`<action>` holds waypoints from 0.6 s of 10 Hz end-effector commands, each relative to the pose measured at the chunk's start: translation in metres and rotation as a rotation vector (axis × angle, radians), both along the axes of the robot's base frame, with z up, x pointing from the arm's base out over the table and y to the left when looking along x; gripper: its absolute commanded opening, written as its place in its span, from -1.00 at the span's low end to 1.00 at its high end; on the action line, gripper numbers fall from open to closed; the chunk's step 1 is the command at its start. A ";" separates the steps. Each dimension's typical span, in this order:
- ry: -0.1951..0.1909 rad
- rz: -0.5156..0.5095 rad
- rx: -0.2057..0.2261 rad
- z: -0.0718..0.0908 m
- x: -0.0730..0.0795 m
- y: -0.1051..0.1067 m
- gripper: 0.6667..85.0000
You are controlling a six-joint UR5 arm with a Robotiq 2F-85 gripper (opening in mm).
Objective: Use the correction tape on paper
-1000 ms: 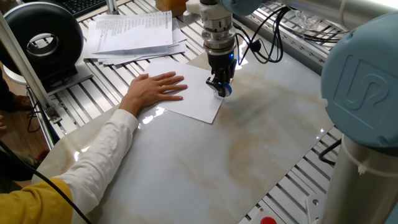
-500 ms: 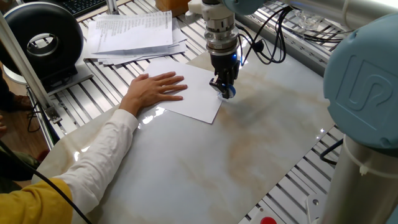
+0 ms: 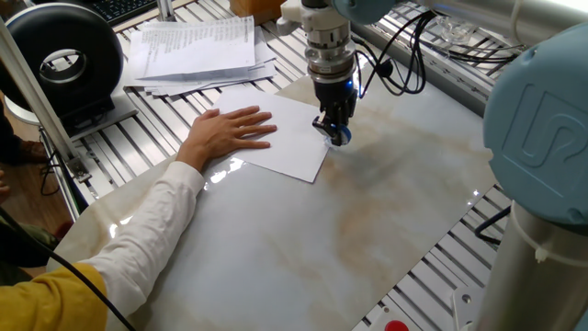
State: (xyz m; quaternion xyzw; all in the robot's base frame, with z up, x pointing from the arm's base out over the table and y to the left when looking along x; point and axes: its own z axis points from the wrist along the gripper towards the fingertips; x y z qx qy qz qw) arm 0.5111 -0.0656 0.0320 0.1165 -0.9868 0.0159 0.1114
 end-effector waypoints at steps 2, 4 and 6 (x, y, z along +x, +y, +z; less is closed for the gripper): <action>-0.022 0.000 0.022 -0.001 0.017 0.005 -0.98; -0.026 -0.006 0.032 -0.003 0.021 0.008 -0.98; -0.027 -0.009 0.036 -0.005 0.023 0.010 -0.98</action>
